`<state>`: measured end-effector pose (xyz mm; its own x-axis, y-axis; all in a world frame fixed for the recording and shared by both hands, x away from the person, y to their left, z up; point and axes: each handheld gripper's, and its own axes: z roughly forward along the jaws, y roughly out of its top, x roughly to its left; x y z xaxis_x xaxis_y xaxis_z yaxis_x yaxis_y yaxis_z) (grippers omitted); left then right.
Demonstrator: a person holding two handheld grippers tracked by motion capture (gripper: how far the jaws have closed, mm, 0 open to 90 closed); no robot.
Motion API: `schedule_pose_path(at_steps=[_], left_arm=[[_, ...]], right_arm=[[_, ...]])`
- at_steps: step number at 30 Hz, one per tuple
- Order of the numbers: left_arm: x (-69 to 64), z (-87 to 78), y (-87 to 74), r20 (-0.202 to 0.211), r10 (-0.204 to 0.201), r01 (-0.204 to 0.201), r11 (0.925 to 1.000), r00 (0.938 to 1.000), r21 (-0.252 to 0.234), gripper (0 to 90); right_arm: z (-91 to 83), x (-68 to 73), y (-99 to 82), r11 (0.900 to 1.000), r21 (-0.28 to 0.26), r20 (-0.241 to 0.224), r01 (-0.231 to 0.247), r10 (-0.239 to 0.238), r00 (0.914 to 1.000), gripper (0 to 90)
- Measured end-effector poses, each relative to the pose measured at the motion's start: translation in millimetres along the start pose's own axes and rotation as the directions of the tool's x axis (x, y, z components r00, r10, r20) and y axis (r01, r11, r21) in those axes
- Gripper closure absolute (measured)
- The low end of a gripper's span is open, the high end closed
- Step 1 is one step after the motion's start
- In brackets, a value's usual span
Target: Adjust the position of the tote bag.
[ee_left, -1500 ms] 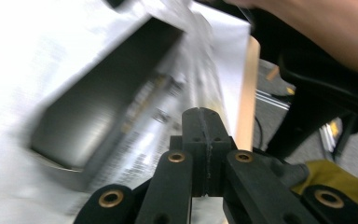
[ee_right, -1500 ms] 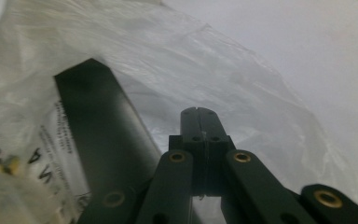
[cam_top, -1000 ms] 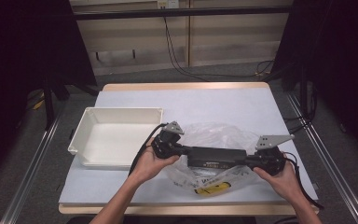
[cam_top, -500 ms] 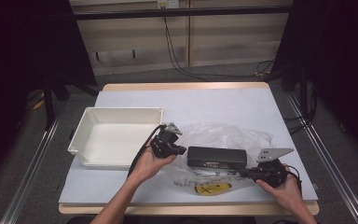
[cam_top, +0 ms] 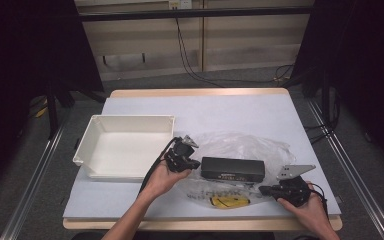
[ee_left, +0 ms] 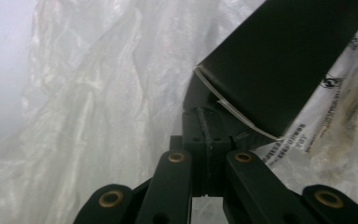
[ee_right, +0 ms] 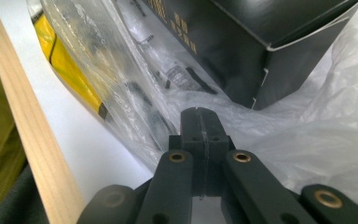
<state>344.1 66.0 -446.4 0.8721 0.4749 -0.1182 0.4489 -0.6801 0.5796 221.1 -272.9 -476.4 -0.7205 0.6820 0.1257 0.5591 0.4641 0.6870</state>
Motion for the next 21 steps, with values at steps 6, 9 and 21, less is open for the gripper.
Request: schedule_pose_path(at_steps=[6,9,21], left_arm=[[0.7,-3.1,-5.2,0.019,0.021,-0.020,0.9991,0.9996,-0.038,87.4],[-0.1,-6.1,-6.2,0.024,0.031,-0.029,0.9976,0.9992,-0.063,83.7],[-11.8,-34.7,-0.1,0.039,0.100,-0.090,0.9752,0.9942,-0.202,64.7]], right_arm=[[-5.2,-0.5,1.2,0.9982,-0.058,-0.002,-0.010,0.010,0.9999,90.0],[-14.9,1.3,4.6,0.9906,-0.135,0.009,-0.024,0.025,0.9996,84.2],[-36.7,16.2,2.2,0.9588,-0.279,0.032,-0.055,0.066,0.9973,48.2]])
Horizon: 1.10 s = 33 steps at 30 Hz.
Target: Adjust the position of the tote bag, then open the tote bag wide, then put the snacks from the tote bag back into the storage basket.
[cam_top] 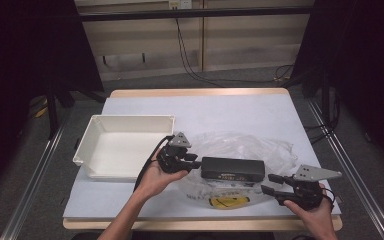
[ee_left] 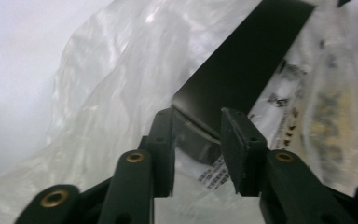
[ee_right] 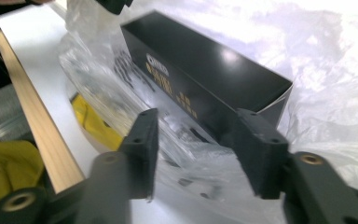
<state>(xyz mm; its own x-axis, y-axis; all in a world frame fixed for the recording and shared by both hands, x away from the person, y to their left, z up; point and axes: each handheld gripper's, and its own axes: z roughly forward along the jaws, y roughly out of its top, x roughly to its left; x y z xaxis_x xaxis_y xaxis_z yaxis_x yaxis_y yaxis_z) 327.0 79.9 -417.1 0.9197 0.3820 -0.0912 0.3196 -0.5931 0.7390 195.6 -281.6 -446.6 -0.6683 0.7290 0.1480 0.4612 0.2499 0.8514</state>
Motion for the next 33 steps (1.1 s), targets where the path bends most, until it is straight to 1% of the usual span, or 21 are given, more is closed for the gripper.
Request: schedule_pose_path(at_steps=[1,2,3,4,5,6,7,8,11,12,14,16,17,18,19,20,21,24,31,32,33], left_arm=[[-1.4,-1.7,5.0,0.012,0.027,-0.027,0.9996,0.9995,-0.005,63.3],[-2.2,-1.5,7.3,0.028,0.030,-0.030,0.9996,0.9992,-0.005,62.9],[-2.6,-0.6,9.9,0.036,0.052,-0.052,0.9986,0.9980,-0.002,62.0],[-2.6,-0.6,9.9,0.036,0.052,-0.052,0.9986,0.9980,-0.002,61.0],[-4.5,1.6,14.2,0.031,0.089,-0.090,0.9959,0.9955,0.011,59.6],[-4.5,1.6,14.2,0.031,0.089,-0.090,0.9959,0.9955,0.011,58.9],[-5.8,3.1,17.6,0.049,0.113,-0.115,0.9931,0.9924,0.024,57.8],[-6.7,3.3,19.1,0.069,0.121,-0.123,0.9919,0.9903,0.032,57.1],[-9.0,4.3,21.5,0.059,0.132,-0.133,0.9910,0.9895,0.015,57.0],[-7.9,5.0,25.1,0.079,0.152,-0.155,0.9875,0.9852,0.029,55.3],[-8.4,5.6,27.0,0.081,0.146,-0.149,0.9883,0.9859,0.032,53.2],[-7.0,7.4,30.7,0.106,0.171,-0.177,0.9829,0.9796,0.050,52.9],[-7.8,9.0,31.9,0.109,0.163,-0.169,0.9840,0.9806,0.055,52.6],[-7.2,12.5,34.4,0.116,0.174,-0.183,0.9807,0.9778,0.069,51.2],[-7.2,12.5,34.4,0.116,0.174,-0.183,0.9807,0.9778,0.069,51.1],[-7.6,14.6,34.7,0.139,0.178,-0.188,0.9803,0.9742,0.062,51.1],[-8.0,16.7,35.6,0.158,0.189,-0.202,0.9769,0.9693,0.071,50.5],[-10.4,24.5,38.9,0.164,0.212,-0.233,0.9647,0.9635,0.123,49.8],[-4.4,28.7,42.8,0.161,0.200,-0.223,0.9640,0.9665,0.144,47.8],[-3.1,30.4,43.2,0.175,0.201,-0.230,0.9597,0.9638,0.162,46.2],[-3.1,30.4,43.2,0.175,0.201,-0.230,0.9597,0.9638,0.162,45.3]], right_arm=[[-2.8,3.0,-1.6,0.9999,-0.014,-0.012,-0.006,0.006,0.9999,46.8],[-3.3,5.2,-2.8,0.9998,-0.019,-0.007,-0.011,0.011,0.9999,45.5],[-3.3,6.6,-3.8,0.9997,-0.019,-0.016,-0.014,0.013,0.9998,45.4],[-3.3,6.6,-3.8,0.9997,-0.019,-0.016,-0.014,0.013,0.9998,45.4],[-2.0,9.7,-4.5,0.9999,-0.010,-0.014,0.003,-0.003,0.9999,44.5],[-2.0,9.7,-4.5,0.9999,-0.010,-0.014,0.003,-0.003,0.9999,44.5],[-1.7,10.9,-3.7,0.9999,-0.013,-0.026,0.004,-0.004,0.9997,44.3],[-1.7,11.3,-3.2,0.9998,-0.018,-0.025,0.006,-0.007,0.9997,44.0],[-1.6,11.4,-2.8,0.9997,-0.026,-0.037,0.002,-0.003,0.9993,43.9],[-1.2,12.3,-2.6,0.9997,-0.022,-0.034,0.007,-0.008,0.9994,43.3],[-0.8,12.8,-2.4,0.9997,-0.023,-0.041,0.004,-0.005,0.9992,43.2],[-0.2,13.5,-1.7,0.9997,-0.023,-0.042,0.010,-0.011,0.9990,42.7],[-0.1,14.1,-1.4,0.9997,-0.022,-0.045,0.009,-0.010,0.9989,42.6],[0.9,15.0,-1.1,0.9997,-0.016,-0.041,0.018,-0.019,0.9990,42.3],[0.9,15.0,-1.1,0.9997,-0.016,-0.041,0.018,-0.019,0.9990,42.3],[0.8,15.6,-1.1,0.9997,-0.011,-0.038,0.022,-0.022,0.9990,42.2],[0.7,16.1,-1.3,0.9997,-0.012,-0.041,0.023,-0.023,0.9989,42.0],[0.4,17.1,-1.9,0.9996,-0.012,-0.049,0.024,-0.025,0.9985,41.0],[1.1,15.9,-1.8,0.9997,-0.012,-0.046,0.019,-0.020,0.9988,39.1],[1.6,16.5,-1.5,0.9997,-0.014,-0.048,0.019,-0.020,0.9986,38.6],[1.6,16.5,-1.5,0.9997,-0.014,-0.048,0.019,-0.020,0.9986,38.6]])
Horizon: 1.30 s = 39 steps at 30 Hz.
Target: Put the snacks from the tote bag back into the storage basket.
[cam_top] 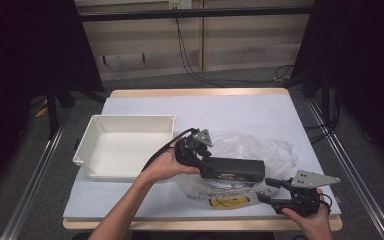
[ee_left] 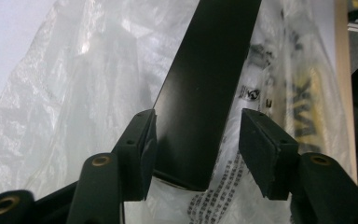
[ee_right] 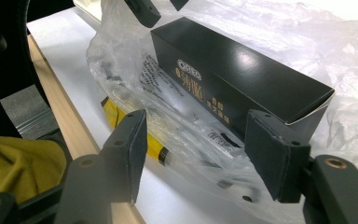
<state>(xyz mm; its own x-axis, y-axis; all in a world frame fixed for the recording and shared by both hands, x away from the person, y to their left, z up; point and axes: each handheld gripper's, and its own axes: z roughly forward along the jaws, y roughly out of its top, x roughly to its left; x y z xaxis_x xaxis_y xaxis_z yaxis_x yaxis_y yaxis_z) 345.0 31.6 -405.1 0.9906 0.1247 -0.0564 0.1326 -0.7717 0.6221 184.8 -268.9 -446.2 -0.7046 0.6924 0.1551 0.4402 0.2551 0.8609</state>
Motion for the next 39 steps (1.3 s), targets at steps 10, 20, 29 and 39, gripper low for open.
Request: schedule_pose_path(at_steps=[10,20,29,39], left_arm=[[2.1,11.6,-1.4,0.002,0.026,-0.026,0.9988,0.9997,0.042,33.6],[7.8,20.2,-4.3,0.005,0.039,-0.040,0.9976,0.9992,0.056,24.8],[6.9,27.6,-4.2,0.012,0.067,-0.068,0.9937,0.9977,0.089,25.1],[5.7,31.8,-1.7,0.018,0.084,-0.086,0.9855,0.9963,0.146,23.4]], right_arm=[[1.7,0.1,-0.1,1.0000,-0.001,-0.017,0.000,0.000,0.9999,37.4],[3.8,-1.6,-1.0,1.0000,0.003,-0.019,-0.004,0.004,0.9998,35.1],[5.9,-2.8,-0.7,0.9999,0.011,-0.020,-0.006,0.007,0.9998,34.3],[6.9,-3.3,-2.2,0.9996,0.024,-0.016,-0.015,0.015,0.9998,31.6]])
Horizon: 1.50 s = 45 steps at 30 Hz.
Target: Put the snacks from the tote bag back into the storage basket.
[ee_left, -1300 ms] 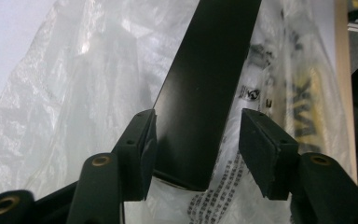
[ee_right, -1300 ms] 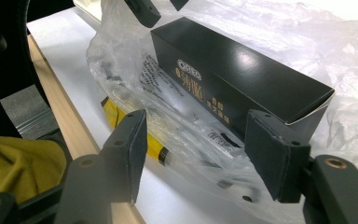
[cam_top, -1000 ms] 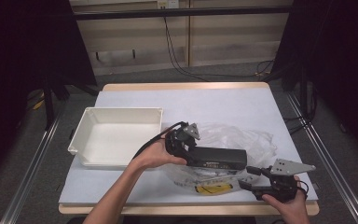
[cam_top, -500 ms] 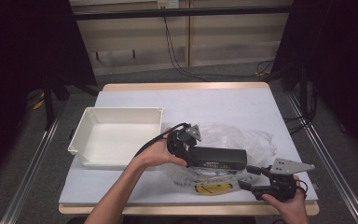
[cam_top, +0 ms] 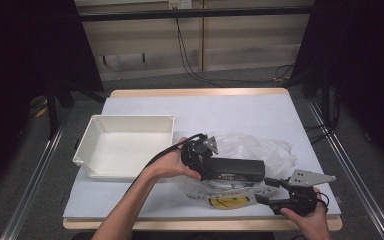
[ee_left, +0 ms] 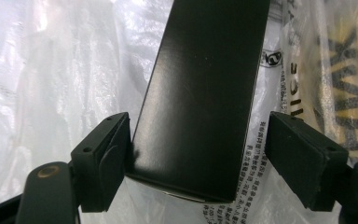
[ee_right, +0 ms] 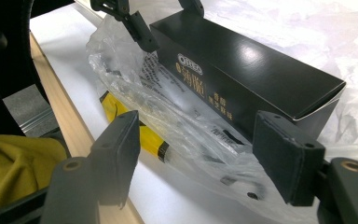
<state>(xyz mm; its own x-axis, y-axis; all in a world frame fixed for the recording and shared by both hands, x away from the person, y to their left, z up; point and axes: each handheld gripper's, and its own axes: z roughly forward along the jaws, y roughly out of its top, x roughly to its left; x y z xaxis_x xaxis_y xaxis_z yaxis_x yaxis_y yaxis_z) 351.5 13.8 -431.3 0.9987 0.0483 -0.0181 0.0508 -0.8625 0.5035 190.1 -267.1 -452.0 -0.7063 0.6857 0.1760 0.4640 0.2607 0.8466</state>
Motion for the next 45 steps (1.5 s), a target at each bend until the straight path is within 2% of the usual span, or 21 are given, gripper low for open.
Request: schedule_pose_path(at_steps=[1,2,3,6,7,12,19,30,31,36,38,45], left_arm=[[-0.9,1.0,0.8,0.000,-0.008,0.008,1.0000,1.0000,-0.003,23.4],[-0.7,0.5,1.8,0.001,0.016,-0.016,0.9998,0.9999,0.013,24.6],[-2.2,1.9,2.1,-0.002,0.001,-0.001,1.0000,1.0000,-0.005,25.9],[-0.6,2.5,2.9,0.000,0.025,-0.025,0.9982,0.9997,0.054,34.0],[-0.6,2.5,2.9,0.000,0.025,-0.025,0.9982,0.9997,0.054,34.6],[2.4,3.6,4.4,0.014,0.008,-0.009,0.9971,0.9999,0.075,34.3],[3.4,4.5,6.1,0.032,0.021,-0.024,0.9943,0.9993,0.104,36.7],[3.1,2.9,7.2,0.051,0.041,-0.047,0.9915,0.9979,0.121,40.2],[2.4,3.5,7.0,0.043,0.035,-0.040,0.9930,0.9985,0.111,40.4],[3.0,1.7,7.6,0.061,0.031,-0.039,0.9911,0.9977,0.127,41.2],[2.5,1.5,7.6,0.058,0.002,-0.009,0.9924,0.9983,0.123,41.3],[2.2,-1.2,7.5,0.072,-0.007,-0.001,0.9932,0.9974,0.116,41.9]], right_arm=[[1.0,-0.2,0.1,1.0000,0.003,-0.002,0.004,-0.004,1.0000,31.6],[1.5,0.0,0.2,1.0000,0.006,-0.003,0.006,-0.006,1.0000,31.5],[1.9,0.4,0.0,0.9999,0.009,-0.006,0.009,-0.009,0.9999,31.5],[2.8,2.0,-2.1,0.9998,0.017,-0.015,0.010,-0.010,0.9998,31.5],[2.8,2.0,-2.1,0.9998,0.017,-0.015,0.010,-0.010,0.9998,31.5],[3.6,1.3,-1.6,0.9998,0.016,-0.014,0.012,-0.012,0.9998,31.1],[3.4,0.9,-1.8,0.9998,0.017,-0.012,0.009,-0.009,0.9999,30.8],[2.6,-0.3,-2.5,0.9999,0.017,-0.014,0.000,0.000,0.9999,30.8],[2.6,-0.3,-2.5,0.9999,0.017,-0.013,0.000,0.000,0.9999,30.8],[2.4,-1.0,-2.6,0.9999,0.012,-0.013,0.001,-0.001,0.9999,30.8],[2.0,-1.2,-2.9,0.9999,0.014,-0.012,-0.001,0.001,0.9999,30.8],[1.1,-1.3,-3.1,0.9999,0.013,-0.011,-0.003,0.003,0.9999,30.6]])
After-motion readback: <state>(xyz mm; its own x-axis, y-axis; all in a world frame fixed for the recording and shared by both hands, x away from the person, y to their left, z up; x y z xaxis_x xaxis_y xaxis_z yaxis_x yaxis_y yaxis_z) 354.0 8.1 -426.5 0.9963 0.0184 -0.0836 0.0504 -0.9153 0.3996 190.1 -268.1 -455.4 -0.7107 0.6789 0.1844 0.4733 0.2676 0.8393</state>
